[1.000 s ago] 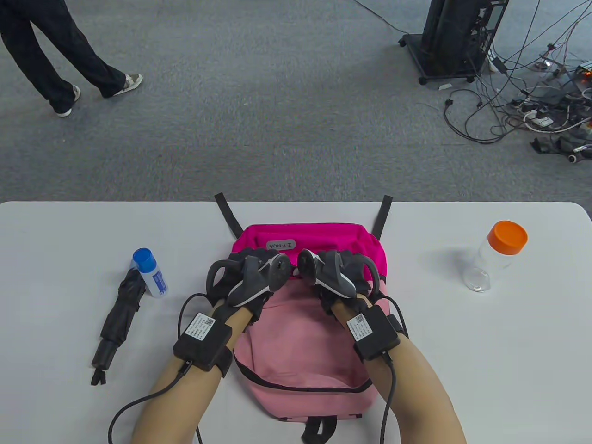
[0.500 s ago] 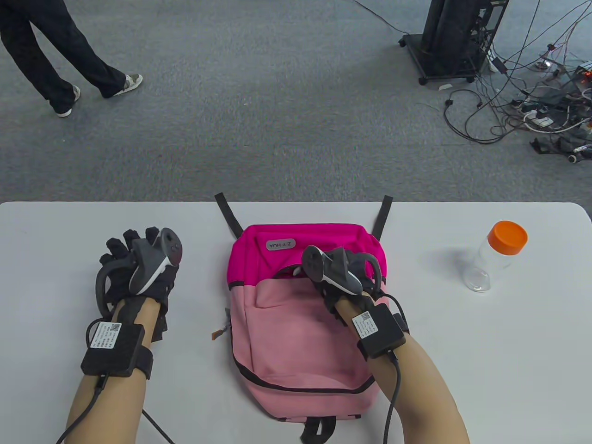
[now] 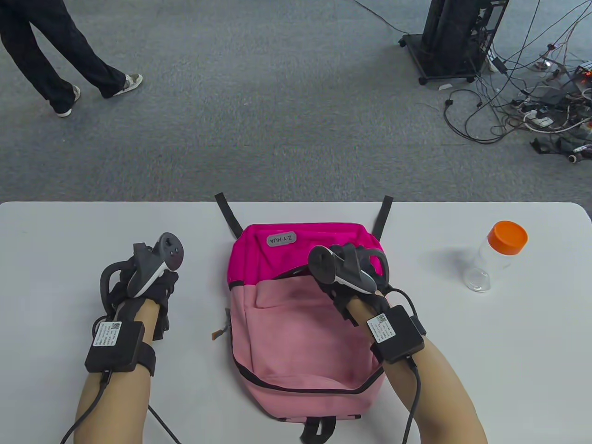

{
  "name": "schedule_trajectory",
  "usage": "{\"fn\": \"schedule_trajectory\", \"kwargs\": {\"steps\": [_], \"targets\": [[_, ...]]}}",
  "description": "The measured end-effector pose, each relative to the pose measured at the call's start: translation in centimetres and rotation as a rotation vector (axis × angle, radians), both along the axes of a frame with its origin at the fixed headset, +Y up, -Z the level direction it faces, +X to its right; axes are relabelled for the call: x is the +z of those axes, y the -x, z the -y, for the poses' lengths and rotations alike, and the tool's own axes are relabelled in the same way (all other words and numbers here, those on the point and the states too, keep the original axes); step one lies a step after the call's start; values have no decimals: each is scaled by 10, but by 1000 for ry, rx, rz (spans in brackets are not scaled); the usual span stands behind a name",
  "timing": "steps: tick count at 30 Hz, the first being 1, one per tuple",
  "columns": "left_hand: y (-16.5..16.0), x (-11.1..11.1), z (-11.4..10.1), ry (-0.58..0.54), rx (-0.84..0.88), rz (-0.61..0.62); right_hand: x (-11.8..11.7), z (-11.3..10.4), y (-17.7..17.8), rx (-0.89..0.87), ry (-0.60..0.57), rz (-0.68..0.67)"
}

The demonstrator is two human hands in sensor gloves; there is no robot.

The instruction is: Pack school bag

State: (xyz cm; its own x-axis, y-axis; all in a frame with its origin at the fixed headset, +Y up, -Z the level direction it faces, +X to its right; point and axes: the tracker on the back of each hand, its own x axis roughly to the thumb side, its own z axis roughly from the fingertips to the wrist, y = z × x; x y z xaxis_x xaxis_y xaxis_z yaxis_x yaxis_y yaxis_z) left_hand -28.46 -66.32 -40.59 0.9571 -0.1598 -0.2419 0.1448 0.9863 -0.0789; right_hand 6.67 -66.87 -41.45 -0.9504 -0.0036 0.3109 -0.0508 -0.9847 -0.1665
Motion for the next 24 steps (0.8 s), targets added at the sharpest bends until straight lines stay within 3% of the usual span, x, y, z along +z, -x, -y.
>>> {"fn": "schedule_trajectory", "kwargs": {"steps": [2,4,7,9,15,20,24], "targets": [[-4,5,-5,-35,17,35,1,-2,-2,-2,18,-12],[-8,13,-16,-83,116,80,2,-5,-3,-7,33,-25],[-16,26,-37,-70,299,218,0,-8,-5,-23,89,-32],[-26,37,-52,-68,288,285,-2,-8,-7,-37,107,-28],[-60,70,-87,-280,235,443,-4,-10,-9,-63,140,-14],[-84,85,-85,-324,288,614,-5,-12,-11,-82,149,-10],[-105,84,-77,-355,401,691,-5,-13,-12,-103,156,-12]]}}
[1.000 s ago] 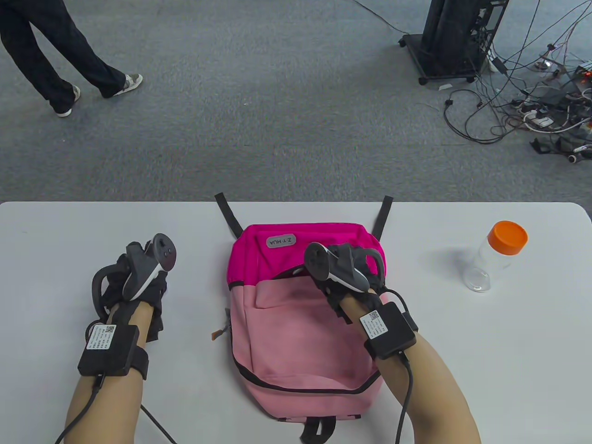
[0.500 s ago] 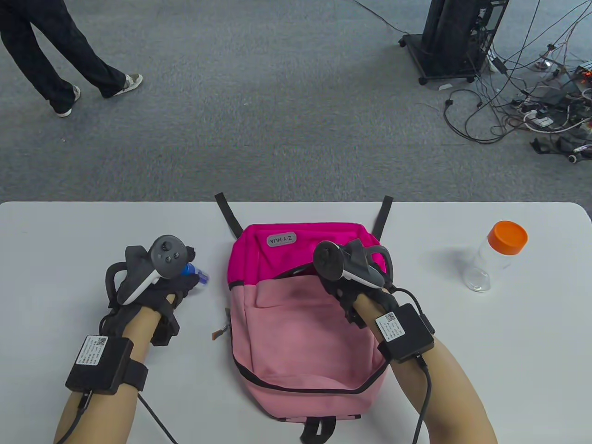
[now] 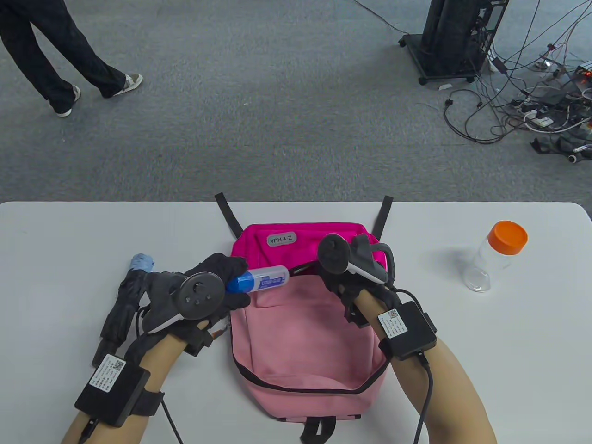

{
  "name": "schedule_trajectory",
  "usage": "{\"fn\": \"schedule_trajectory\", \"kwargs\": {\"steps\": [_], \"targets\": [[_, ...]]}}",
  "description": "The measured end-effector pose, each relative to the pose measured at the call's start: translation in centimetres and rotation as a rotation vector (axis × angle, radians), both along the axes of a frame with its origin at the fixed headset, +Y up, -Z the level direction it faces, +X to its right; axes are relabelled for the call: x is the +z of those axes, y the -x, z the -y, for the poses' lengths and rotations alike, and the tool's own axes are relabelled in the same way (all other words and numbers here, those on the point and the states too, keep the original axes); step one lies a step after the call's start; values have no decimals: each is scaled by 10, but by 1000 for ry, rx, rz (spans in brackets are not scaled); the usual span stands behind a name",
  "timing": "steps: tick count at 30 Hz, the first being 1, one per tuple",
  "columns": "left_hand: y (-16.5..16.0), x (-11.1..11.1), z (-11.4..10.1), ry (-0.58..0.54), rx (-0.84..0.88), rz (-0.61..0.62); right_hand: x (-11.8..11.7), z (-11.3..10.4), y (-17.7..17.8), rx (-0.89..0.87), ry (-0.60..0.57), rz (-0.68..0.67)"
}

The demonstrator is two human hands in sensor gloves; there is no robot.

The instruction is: Pack school bag

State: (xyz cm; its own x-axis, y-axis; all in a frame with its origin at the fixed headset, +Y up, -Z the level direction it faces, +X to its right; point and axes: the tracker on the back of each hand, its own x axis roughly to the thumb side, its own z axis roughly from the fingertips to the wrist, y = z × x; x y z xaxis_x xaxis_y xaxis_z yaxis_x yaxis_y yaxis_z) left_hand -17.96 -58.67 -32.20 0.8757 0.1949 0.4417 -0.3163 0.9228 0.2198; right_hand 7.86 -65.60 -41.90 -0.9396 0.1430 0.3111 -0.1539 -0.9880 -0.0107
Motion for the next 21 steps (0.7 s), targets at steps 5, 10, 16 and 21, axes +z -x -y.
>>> {"fn": "schedule_trajectory", "kwargs": {"steps": [5,10,16,21], "targets": [[-34,-14,19,-36,-11,16,2,0,-3,-13,-4,10],[-59,-21,36,-53,-87,10,2,-1,-8,-102,17,35],[-78,-24,51,-158,-120,-81,1,-1,-14,-116,25,27],[-91,-33,69,-142,-131,-89,6,-1,-13,-129,12,12]]}}
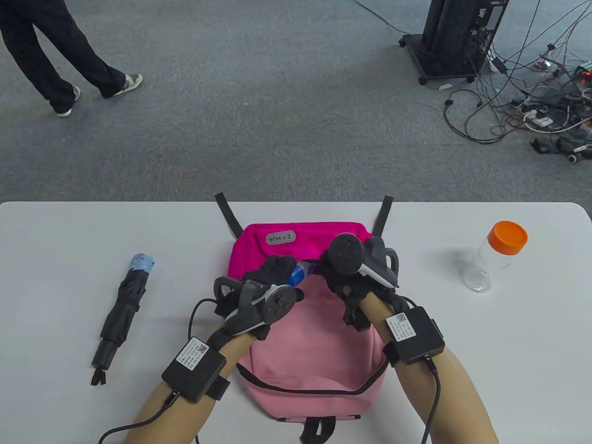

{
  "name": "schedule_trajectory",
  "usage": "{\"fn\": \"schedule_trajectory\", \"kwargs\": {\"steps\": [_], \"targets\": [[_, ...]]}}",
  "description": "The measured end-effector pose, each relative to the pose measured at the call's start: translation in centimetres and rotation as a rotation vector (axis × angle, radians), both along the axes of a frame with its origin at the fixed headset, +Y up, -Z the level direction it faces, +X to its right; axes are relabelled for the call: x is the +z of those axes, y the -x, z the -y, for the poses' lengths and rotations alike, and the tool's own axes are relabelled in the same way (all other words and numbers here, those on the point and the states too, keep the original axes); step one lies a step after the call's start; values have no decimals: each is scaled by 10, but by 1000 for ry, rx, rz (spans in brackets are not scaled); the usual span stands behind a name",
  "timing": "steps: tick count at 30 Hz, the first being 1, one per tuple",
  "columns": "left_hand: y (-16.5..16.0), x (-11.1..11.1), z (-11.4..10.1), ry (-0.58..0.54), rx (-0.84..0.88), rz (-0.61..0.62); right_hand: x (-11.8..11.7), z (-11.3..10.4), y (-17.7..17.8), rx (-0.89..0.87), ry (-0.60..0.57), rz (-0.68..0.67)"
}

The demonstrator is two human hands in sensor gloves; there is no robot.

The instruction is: Pack school bag

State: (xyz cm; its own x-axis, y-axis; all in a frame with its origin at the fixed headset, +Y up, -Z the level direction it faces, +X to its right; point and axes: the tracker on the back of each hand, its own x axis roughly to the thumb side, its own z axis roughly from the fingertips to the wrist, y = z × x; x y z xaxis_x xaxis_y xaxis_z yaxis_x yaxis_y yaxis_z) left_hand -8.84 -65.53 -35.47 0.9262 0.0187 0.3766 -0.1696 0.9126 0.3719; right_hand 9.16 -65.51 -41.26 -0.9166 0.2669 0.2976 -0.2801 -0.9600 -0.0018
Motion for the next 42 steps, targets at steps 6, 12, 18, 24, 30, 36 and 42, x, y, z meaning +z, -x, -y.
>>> {"fn": "schedule_trajectory", "kwargs": {"steps": [6,12,18,24,30,36,42], "targets": [[-13,-9,4,63,-68,-26,0,0,-3,-19,5,4],[-25,-14,18,-28,-127,-82,3,2,-6,-40,-5,0],[-29,-42,33,95,-291,-211,8,0,-11,-25,-9,-34],[-30,-52,32,57,-362,-217,7,2,-20,-28,-4,-58],[-15,-53,28,194,-223,-153,-2,3,-40,-49,21,19],[-6,-45,23,223,-254,-70,-12,30,-41,154,194,-107],[2,-41,30,334,-279,-37,-13,58,-35,403,109,-138]]}}
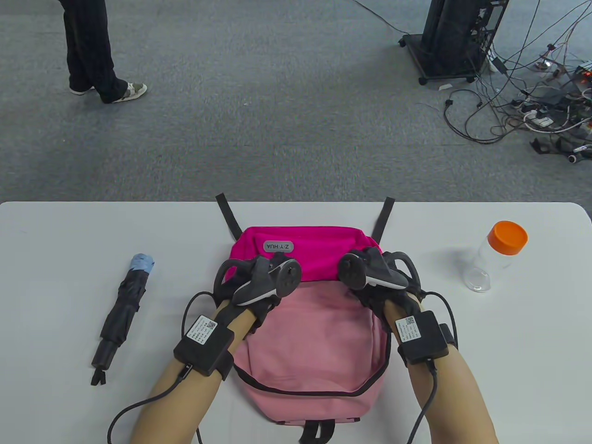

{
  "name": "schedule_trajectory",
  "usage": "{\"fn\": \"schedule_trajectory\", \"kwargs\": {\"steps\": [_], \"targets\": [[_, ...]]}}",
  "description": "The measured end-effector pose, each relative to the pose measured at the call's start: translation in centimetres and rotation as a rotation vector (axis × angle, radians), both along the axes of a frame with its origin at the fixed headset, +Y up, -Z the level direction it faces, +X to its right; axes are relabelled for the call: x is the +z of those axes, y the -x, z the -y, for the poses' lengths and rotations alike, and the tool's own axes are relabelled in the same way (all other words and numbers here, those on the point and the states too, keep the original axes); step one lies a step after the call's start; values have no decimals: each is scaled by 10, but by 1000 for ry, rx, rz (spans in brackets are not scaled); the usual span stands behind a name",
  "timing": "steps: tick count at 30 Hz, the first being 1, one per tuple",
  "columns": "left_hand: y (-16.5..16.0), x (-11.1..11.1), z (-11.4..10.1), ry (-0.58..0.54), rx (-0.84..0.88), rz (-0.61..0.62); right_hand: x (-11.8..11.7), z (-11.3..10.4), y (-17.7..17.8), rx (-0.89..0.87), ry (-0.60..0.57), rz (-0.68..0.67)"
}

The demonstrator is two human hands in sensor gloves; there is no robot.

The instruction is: Pack school bag

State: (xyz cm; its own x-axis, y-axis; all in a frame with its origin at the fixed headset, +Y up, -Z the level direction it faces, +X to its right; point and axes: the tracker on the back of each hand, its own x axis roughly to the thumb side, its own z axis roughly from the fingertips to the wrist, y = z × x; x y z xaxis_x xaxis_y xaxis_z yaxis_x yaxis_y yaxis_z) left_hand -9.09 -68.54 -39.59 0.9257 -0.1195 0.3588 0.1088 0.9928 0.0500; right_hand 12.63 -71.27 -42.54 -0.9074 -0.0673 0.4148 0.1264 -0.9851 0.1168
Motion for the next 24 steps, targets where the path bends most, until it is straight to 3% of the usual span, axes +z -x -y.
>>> {"fn": "schedule_trajectory", "kwargs": {"steps": [3,5,7,9,12,14,17,21,24], "targets": [[7,4,4,1,0,31,4,-3,-1,24,3,-10],[13,5,2,48,22,27,9,-14,-3,-20,-58,-41],[14,5,-4,133,44,2,10,-24,-7,-45,10,-9],[9,7,-15,130,67,14,12,-35,-15,-173,4,33],[-10,13,-36,55,129,83,17,-57,-32,-469,-36,116],[-26,13,-43,71,205,140,21,-67,-40,-561,-140,163],[-56,10,-45,107,240,133,25,-72,-43,-631,-33,239],[-91,1,-39,148,263,125,31,-77,-45,-741,-28,308],[-106,-6,-33,119,366,102,36,-78,-46,-802,-32,309]]}}
